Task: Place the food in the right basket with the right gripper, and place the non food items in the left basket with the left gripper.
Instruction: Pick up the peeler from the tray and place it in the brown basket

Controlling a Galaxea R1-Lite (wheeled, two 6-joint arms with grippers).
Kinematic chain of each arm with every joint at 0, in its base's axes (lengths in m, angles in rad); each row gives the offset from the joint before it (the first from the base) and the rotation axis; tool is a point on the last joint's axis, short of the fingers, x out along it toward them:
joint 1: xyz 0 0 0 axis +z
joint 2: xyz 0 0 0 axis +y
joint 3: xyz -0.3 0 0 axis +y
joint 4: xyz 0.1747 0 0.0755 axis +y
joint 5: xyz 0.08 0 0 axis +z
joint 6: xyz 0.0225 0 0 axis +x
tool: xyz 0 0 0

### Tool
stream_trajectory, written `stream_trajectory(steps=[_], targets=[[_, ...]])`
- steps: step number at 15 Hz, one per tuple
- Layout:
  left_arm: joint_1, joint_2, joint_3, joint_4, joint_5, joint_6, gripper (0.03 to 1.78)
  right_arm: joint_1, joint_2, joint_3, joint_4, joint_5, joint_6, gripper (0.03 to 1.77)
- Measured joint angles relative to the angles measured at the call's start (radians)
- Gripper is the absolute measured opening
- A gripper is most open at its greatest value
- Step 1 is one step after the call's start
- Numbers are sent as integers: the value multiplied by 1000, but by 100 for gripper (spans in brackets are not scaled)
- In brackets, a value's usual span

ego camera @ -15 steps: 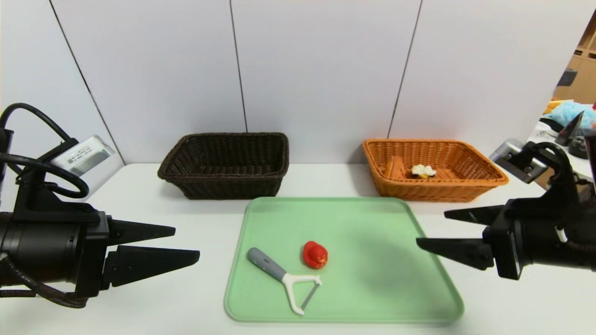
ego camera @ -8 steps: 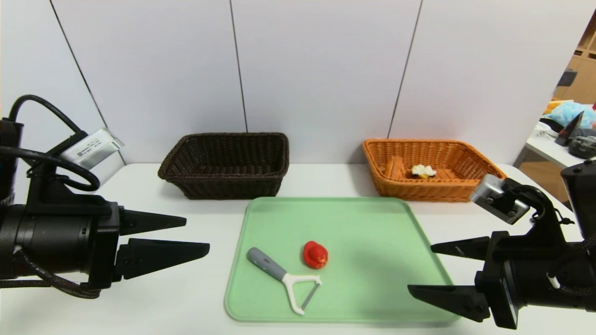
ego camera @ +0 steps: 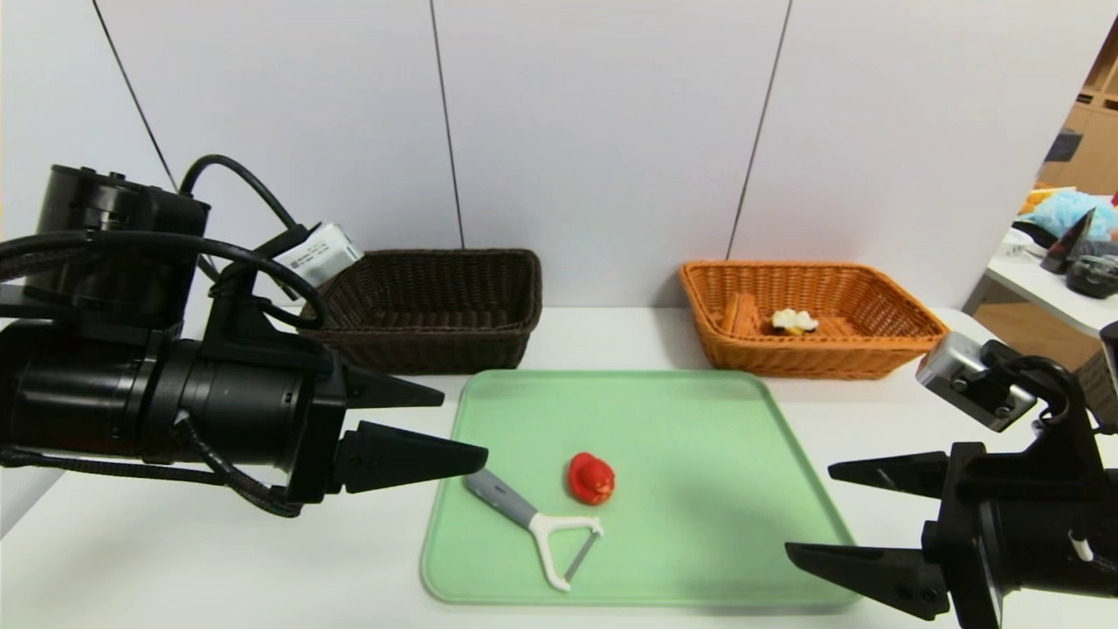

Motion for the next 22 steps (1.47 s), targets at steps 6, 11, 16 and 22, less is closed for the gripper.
stream_trajectory(steps=[6,11,16,22], targets=[[-115,76,-131,260,353,-174,169,-6,-13,6,-2,3,1,169],[-278,176,-339,508,677,-475,169,-7,-14,11,-2,4,1,169],[-383,329,-527,684,884,-761,169,-6,-15,23,-2,5,0,169],[-417,452,-649,752,957,-983,169,-6,-13,23,-2,6,1,169]])
